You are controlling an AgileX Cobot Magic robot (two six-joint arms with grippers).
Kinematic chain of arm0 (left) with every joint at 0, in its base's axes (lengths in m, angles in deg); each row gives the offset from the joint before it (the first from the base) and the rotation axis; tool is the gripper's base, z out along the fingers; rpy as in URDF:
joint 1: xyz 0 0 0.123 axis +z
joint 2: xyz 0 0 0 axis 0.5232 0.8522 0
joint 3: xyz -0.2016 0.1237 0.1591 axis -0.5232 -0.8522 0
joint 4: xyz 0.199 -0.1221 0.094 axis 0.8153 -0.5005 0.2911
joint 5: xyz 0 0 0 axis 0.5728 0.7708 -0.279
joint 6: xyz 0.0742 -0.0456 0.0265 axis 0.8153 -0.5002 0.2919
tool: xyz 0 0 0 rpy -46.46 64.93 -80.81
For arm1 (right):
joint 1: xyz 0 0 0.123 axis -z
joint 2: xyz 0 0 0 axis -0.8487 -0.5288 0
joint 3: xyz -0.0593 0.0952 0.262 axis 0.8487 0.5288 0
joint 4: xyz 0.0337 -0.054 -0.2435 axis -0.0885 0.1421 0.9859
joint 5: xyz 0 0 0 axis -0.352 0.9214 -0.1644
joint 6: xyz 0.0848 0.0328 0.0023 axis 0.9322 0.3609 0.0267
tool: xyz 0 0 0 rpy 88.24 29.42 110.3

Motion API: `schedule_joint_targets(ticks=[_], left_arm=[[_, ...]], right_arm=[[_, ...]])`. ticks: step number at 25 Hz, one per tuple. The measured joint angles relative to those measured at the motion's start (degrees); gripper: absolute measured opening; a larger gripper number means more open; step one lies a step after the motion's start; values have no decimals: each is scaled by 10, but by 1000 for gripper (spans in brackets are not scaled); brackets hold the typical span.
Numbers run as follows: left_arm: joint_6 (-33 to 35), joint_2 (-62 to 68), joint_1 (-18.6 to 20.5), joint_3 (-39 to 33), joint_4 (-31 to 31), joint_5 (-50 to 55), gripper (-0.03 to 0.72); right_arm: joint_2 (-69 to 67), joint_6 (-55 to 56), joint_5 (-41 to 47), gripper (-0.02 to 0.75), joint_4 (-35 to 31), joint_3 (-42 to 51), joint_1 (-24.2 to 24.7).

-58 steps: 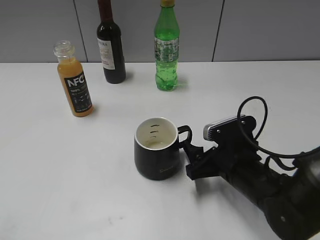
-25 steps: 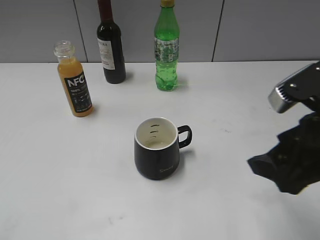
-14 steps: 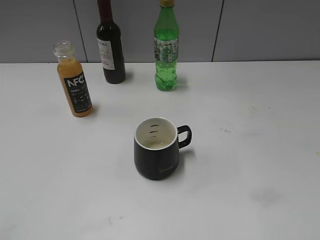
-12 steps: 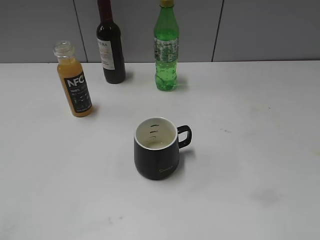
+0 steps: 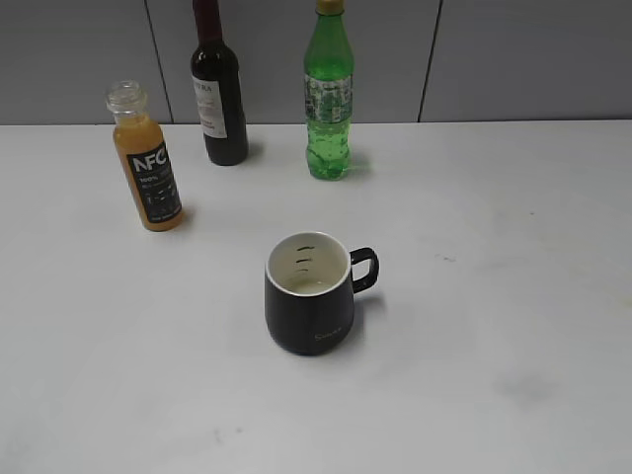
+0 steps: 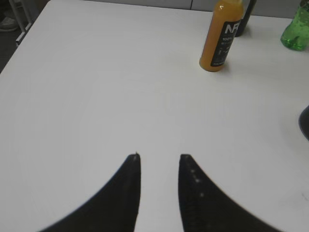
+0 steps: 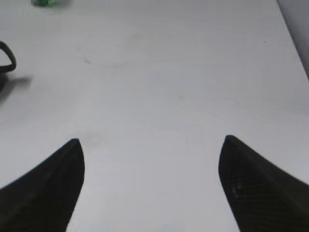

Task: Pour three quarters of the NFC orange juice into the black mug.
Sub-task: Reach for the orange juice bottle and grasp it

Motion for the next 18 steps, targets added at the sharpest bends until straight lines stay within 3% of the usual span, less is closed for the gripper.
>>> schedule_joint_targets(ticks=[8, 18], left_arm=[[0, 0, 0, 0, 0, 0, 218], [0, 0, 0, 0, 0, 0, 218]], right_arm=[[28, 0, 0, 627, -9, 1, 44], [28, -1, 1, 585, -9, 1, 47]])
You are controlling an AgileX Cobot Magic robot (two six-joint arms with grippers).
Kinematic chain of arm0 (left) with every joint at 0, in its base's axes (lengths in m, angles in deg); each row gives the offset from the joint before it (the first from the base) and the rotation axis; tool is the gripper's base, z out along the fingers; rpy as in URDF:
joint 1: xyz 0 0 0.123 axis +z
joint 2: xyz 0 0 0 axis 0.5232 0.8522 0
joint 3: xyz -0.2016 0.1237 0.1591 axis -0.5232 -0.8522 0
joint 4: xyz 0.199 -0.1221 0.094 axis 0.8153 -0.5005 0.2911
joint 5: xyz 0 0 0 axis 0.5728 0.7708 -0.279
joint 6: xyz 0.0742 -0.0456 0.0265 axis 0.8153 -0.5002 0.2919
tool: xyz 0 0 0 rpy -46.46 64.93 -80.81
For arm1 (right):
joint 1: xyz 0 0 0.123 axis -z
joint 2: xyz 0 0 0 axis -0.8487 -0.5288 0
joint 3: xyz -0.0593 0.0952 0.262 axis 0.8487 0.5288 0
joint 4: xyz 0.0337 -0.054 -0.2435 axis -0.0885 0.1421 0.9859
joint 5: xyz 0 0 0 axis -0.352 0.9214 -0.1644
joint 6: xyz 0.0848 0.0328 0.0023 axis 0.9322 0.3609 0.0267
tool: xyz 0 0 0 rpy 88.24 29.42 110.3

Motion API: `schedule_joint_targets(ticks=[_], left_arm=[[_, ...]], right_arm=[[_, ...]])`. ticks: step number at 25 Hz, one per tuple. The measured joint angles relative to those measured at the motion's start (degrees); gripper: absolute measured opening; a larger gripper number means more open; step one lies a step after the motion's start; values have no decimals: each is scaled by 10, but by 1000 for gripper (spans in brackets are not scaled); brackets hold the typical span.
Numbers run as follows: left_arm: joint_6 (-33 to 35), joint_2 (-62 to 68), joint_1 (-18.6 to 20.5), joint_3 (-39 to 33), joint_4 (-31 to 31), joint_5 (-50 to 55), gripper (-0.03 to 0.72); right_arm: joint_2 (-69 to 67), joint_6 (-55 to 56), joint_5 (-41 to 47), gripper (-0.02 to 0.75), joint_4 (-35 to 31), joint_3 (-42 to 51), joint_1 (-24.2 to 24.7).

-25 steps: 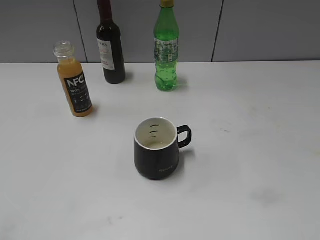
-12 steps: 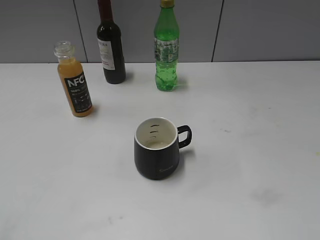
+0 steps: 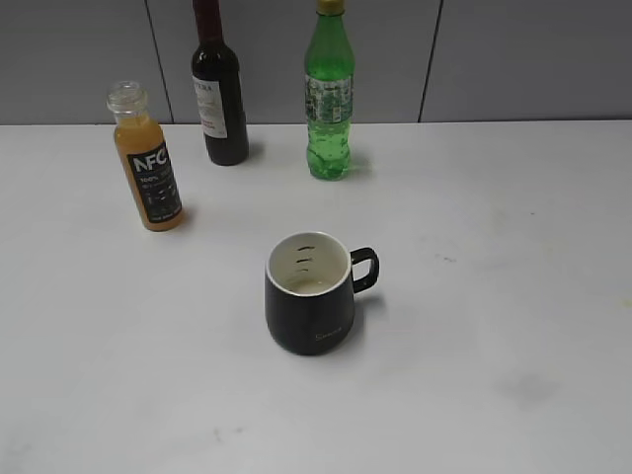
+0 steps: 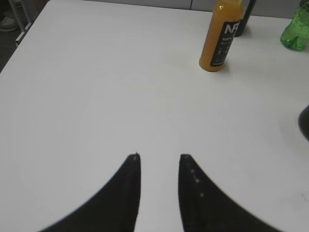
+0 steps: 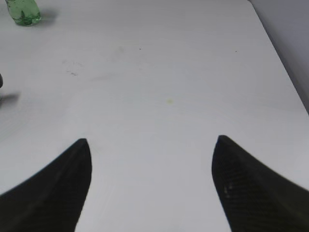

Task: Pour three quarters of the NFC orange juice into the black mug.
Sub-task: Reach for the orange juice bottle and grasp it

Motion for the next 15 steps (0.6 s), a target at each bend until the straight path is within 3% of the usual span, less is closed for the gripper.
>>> schedule_joint_targets(ticks=[15], left_arm=[[0, 0, 0, 0, 0, 0, 218]], right_arm=[[0, -1, 1, 585, 0, 0, 0]])
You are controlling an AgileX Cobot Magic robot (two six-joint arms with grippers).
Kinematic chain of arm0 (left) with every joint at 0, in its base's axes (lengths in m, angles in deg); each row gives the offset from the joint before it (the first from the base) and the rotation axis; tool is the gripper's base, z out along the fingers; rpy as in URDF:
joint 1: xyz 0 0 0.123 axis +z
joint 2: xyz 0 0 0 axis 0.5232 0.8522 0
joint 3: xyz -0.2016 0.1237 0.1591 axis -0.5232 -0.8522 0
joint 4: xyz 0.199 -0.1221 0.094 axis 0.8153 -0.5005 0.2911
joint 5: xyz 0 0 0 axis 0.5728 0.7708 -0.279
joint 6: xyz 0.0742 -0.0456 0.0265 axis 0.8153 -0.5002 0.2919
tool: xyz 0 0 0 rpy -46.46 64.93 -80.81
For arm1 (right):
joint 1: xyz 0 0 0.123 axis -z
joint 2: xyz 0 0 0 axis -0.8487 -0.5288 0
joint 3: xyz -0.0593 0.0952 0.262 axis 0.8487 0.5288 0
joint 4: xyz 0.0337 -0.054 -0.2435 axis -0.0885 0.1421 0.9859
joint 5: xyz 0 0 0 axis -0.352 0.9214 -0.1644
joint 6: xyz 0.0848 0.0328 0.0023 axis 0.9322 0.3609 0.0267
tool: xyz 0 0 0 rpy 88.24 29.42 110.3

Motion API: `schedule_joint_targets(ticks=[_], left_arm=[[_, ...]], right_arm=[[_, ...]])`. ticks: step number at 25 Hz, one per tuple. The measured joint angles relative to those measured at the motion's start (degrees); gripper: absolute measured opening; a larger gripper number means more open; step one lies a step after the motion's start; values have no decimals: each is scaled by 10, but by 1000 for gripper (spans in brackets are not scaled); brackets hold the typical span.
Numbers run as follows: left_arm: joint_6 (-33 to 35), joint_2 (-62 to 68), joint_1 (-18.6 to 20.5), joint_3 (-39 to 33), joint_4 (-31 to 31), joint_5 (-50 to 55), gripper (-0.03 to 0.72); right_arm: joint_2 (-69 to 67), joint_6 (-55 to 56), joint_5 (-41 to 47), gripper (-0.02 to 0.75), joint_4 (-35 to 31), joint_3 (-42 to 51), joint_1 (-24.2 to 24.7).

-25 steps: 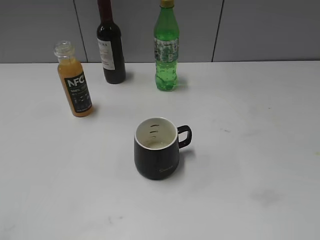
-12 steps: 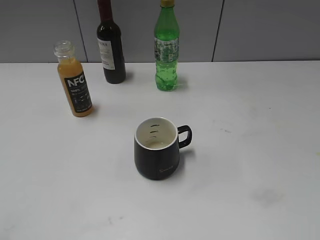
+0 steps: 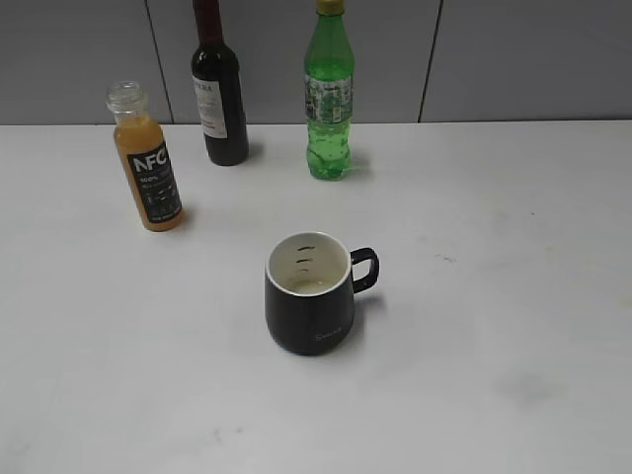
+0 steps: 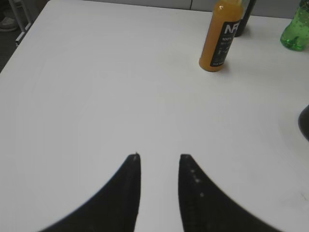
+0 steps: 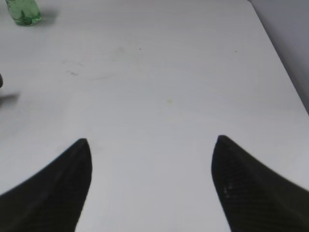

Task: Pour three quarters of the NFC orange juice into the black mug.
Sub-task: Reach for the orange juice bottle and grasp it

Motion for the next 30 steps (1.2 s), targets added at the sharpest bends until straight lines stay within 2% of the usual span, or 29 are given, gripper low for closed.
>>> schedule_joint_targets(ticks=[22, 24, 27, 30], left_arm=[[0, 0, 0, 0, 0, 0, 230], [0, 0, 0, 0, 0, 0, 293], [0, 0, 0, 0, 0, 0, 546], [0, 0, 0, 0, 0, 0, 625]], right_arm=[[0, 0, 0, 585, 0, 0, 0], [0, 0, 0, 585, 0, 0, 0], [0, 0, 0, 584, 0, 0, 0], [0, 0, 0, 584, 0, 0, 0]])
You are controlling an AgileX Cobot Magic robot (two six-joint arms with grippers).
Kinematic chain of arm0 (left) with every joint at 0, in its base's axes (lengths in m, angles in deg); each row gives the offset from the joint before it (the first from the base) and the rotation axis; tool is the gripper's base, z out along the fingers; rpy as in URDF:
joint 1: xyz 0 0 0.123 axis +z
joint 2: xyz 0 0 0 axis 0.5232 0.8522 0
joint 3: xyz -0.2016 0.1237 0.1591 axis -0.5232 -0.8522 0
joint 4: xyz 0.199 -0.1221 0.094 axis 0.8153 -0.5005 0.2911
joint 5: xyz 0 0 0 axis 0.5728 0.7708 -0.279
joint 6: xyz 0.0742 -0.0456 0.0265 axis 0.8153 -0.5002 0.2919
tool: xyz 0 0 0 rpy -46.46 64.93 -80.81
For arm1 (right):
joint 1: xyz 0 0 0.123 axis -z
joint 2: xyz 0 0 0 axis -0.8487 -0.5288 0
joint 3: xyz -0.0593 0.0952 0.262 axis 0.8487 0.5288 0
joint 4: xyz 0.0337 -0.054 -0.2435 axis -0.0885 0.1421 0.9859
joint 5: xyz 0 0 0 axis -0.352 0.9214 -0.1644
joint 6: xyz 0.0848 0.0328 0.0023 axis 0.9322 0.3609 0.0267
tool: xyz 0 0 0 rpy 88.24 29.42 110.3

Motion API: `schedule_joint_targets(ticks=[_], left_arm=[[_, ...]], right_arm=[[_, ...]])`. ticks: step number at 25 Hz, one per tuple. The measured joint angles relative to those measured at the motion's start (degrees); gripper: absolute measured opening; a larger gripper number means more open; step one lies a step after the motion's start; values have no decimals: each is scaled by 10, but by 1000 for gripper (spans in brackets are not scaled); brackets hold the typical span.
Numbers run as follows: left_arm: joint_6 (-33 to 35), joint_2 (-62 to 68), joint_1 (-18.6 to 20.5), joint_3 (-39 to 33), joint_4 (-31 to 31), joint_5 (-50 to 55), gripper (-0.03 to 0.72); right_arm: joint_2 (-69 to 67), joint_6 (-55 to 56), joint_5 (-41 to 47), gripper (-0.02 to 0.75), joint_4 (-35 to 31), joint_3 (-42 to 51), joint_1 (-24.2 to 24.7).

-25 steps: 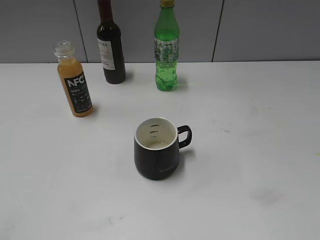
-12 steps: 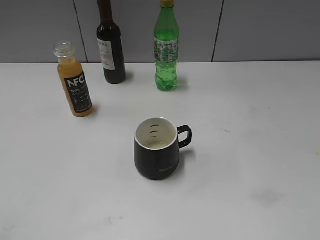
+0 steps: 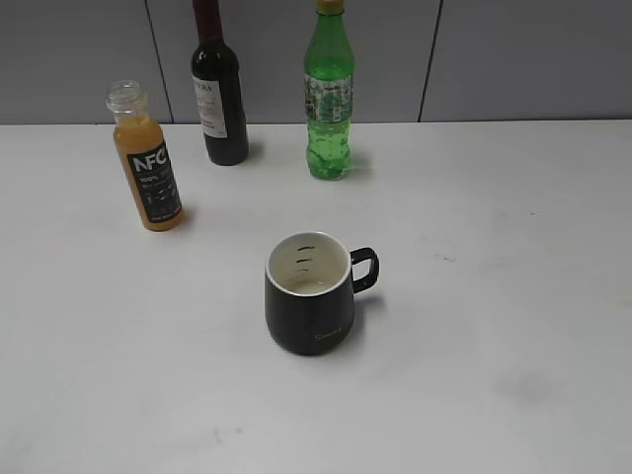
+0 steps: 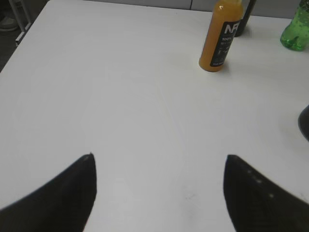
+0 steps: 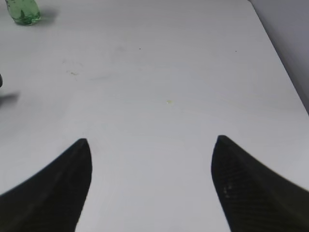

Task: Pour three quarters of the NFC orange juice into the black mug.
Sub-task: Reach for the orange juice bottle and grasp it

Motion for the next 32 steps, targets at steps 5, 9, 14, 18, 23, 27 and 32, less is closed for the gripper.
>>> schedule_joint_targets(ticks=[5, 9, 14, 18, 23, 27, 32], left_arm=[[0, 0, 0, 1, 0, -5, 642], [0, 0, 0, 9, 0, -85, 642], [4, 75, 0, 7, 22, -214, 642], [26, 177, -3, -18, 26, -380, 642], [30, 320, -19, -85, 21, -651, 639], [26, 454, -34, -106, 20, -788, 635], [20, 629, -80, -108, 20, -967, 626]], right_arm=[[0, 0, 0, 584, 0, 0, 0], [0, 0, 0, 584, 0, 0, 0], [0, 0, 0, 584, 0, 0, 0], [0, 0, 0, 584, 0, 0, 0], [0, 0, 0, 584, 0, 0, 0], [0, 0, 0, 584, 0, 0, 0], [0, 0, 0, 584, 0, 0, 0]])
